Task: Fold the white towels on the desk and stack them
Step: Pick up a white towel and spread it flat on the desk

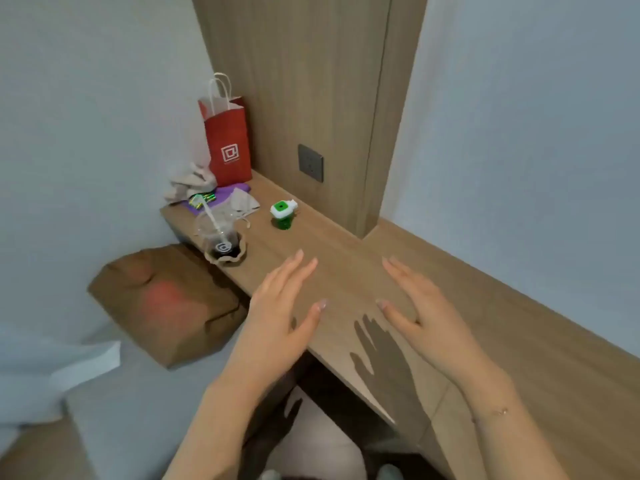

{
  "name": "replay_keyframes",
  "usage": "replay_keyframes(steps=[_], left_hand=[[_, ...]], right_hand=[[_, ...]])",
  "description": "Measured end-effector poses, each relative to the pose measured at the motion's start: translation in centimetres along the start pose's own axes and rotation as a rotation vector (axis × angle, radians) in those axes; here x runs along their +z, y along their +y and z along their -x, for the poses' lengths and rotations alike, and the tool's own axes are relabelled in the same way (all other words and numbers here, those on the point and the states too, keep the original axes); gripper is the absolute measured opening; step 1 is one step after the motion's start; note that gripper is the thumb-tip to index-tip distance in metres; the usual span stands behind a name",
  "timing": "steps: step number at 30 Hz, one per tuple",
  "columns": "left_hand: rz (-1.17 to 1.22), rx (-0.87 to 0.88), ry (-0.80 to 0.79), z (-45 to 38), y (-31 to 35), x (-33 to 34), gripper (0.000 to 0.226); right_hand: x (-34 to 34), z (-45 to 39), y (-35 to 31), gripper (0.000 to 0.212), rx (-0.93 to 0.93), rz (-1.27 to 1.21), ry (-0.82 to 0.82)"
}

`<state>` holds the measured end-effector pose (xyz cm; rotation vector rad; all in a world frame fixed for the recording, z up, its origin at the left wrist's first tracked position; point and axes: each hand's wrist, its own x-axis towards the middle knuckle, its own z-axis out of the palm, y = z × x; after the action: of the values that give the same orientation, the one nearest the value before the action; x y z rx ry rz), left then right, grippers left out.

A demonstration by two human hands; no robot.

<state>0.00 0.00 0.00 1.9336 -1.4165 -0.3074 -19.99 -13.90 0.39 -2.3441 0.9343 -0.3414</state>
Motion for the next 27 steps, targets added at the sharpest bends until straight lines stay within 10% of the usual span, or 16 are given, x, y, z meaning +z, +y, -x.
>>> replay_keyframes(steps=[27], left_hand=[[-0.111, -0.825, 0.453, 24.4, -21.5, -20.9, 0.06]], right_hand=[[29.5, -12.5, -28.5, 0.069, -0.651, 0.023, -0.674]])
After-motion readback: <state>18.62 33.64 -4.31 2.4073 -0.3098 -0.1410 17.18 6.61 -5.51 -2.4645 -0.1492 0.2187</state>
